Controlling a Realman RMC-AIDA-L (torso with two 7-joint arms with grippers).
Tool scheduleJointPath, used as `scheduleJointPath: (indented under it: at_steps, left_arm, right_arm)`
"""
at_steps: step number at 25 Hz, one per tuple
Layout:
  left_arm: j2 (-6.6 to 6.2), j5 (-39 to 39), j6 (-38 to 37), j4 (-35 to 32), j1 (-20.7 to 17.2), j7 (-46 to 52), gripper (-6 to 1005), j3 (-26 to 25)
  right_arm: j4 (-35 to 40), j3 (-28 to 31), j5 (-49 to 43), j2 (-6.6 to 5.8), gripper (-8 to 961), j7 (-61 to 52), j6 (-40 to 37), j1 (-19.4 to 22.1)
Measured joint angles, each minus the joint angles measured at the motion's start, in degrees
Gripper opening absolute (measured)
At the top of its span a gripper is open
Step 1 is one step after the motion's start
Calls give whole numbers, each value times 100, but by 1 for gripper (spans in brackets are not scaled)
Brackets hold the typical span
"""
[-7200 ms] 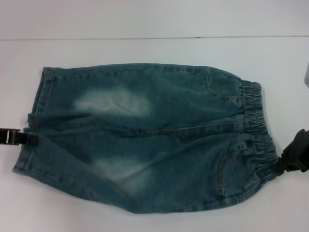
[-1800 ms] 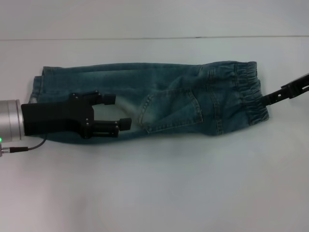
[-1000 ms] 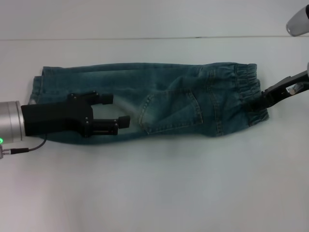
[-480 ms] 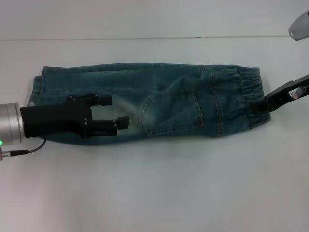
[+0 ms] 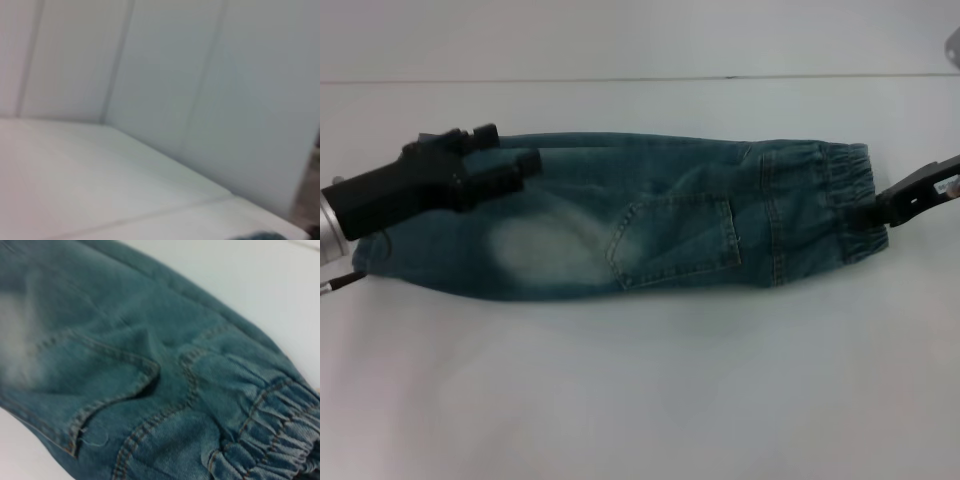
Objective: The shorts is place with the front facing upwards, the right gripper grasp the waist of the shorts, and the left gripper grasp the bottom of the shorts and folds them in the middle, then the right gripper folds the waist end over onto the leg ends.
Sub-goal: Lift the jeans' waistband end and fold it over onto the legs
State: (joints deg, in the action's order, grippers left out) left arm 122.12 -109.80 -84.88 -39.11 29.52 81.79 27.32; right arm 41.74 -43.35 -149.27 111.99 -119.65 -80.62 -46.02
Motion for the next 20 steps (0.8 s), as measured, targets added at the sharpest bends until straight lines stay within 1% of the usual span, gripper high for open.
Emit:
scheduleJointPath:
  at_steps: [5, 6, 7, 8, 10, 12, 14, 16, 18, 19, 20]
  left_arm:
    - [98, 631, 204, 374, 0, -678, 877, -14]
    - [124, 864, 212, 517, 23, -883, 868, -16]
    - [157, 1220, 238, 744, 65, -1213, 835, -19]
    - [172, 1364, 257, 850, 85, -1357, 802, -17]
    - [204, 2094, 413, 1466, 221, -2174, 736, -19]
    - [208, 2645, 587, 2013, 359, -2899, 670, -21]
    - [225, 3175, 821, 2557, 538, -3932, 569, -21]
    - [240, 3595, 1098, 3065, 723, -5113, 468, -33]
    - [245, 3848, 1450, 3505, 917, -6196, 371, -119]
    - [245, 3900, 1602, 3667, 984, -6566, 323, -208]
    - [246, 3935, 1801, 3836, 1067, -7049, 276, -339]
  right_arm:
    - [298, 188, 447, -69, 88, 38, -518, 119]
    - [310, 201, 573, -86, 88, 63, -594, 140]
    - [304, 202, 670, -110, 87, 80, -647, 154]
    - [287, 210, 743, -126, 87, 87, -695, 163]
    - [269, 248, 807, -143, 87, 89, -775, 169]
    - [273, 324, 832, -146, 86, 98, -898, 174]
    - [315, 413, 886, -143, 86, 137, -1065, 175]
    - [343, 479, 1062, -163, 85, 208, -1227, 201]
    - [348, 516, 1308, -224, 85, 261, -1357, 251]
    - [329, 552, 1526, -299, 85, 282, -1462, 295]
    - [329, 552, 1526, -299, 84, 282, -1462, 295]
